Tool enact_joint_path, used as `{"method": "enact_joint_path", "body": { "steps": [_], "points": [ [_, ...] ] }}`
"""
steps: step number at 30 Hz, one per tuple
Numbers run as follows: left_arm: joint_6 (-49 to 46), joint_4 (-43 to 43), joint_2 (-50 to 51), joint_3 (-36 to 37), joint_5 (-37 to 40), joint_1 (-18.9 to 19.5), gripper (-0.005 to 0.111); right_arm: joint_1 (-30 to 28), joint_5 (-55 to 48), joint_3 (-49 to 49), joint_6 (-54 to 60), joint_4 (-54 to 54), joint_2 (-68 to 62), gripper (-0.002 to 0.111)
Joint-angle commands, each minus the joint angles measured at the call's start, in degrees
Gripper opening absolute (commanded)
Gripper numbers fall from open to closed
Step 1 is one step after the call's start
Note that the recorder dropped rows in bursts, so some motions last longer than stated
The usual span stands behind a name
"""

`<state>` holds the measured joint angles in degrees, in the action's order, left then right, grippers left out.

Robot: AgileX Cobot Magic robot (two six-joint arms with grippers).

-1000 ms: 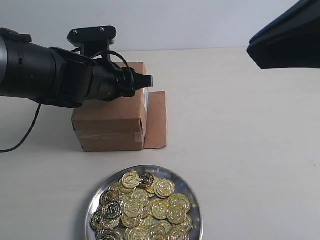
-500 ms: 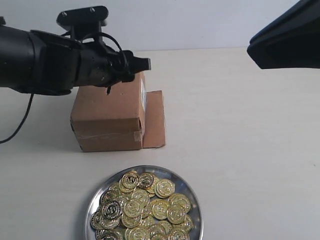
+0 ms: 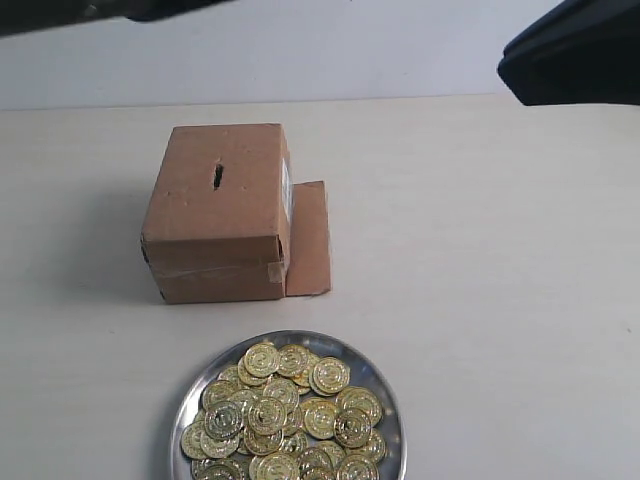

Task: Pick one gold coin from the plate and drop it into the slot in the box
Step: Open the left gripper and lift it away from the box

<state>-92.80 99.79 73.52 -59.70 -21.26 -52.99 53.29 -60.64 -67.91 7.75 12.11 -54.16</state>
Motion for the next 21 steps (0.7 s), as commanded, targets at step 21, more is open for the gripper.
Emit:
{"method": "enact_joint_path", "body": {
  "steps": [21],
  "points": [
    [-1.9, 0.2, -24.4, 3.2, 11.1, 8.1, 0.000, 0.1, 0.7, 0.1, -0.5, 0.3, 0.1, 0.000]
  ]
}}
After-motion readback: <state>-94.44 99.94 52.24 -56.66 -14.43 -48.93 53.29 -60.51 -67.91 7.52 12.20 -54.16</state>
